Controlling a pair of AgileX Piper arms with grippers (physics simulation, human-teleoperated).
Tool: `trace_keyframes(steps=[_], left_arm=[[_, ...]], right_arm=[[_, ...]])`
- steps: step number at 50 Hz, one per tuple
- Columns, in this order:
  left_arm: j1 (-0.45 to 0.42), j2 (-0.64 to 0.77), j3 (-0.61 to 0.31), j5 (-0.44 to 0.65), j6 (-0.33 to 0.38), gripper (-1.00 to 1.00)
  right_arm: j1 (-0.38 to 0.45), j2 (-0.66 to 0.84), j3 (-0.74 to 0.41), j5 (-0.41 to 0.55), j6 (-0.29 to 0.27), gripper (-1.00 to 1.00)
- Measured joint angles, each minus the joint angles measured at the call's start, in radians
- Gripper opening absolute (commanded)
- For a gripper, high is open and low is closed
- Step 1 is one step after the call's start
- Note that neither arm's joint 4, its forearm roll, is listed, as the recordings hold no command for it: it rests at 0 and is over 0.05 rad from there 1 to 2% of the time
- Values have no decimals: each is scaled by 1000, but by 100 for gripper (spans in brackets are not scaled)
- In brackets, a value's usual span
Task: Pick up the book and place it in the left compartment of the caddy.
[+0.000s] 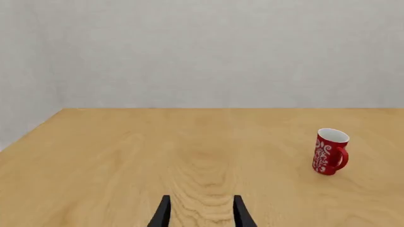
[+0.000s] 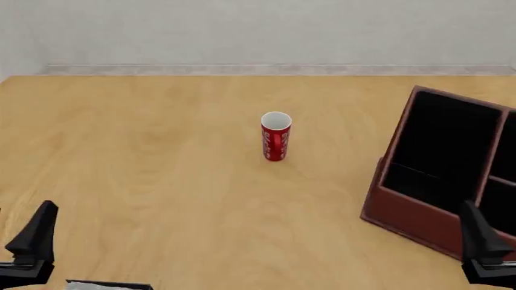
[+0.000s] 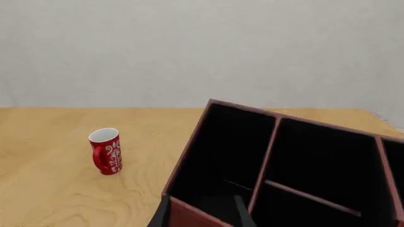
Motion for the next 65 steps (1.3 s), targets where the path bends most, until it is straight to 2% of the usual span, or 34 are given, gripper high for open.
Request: trace_keyframes(steps=[13, 19, 27, 39, 65], left_arm=[[0, 0, 0, 0, 0, 100], [0, 0, 0, 0, 0, 100], [0, 0, 0, 0, 0, 100], [0, 0, 0, 0, 0, 100], [0, 0, 0, 0, 0, 100]], right_arm=[[-2, -3, -2, 8, 0, 100], [25, -3, -18, 17, -32, 100], [100, -2, -63, 52, -74, 100], [217, 22, -166, 105, -105, 100], [464, 200, -381, 119, -72, 100]])
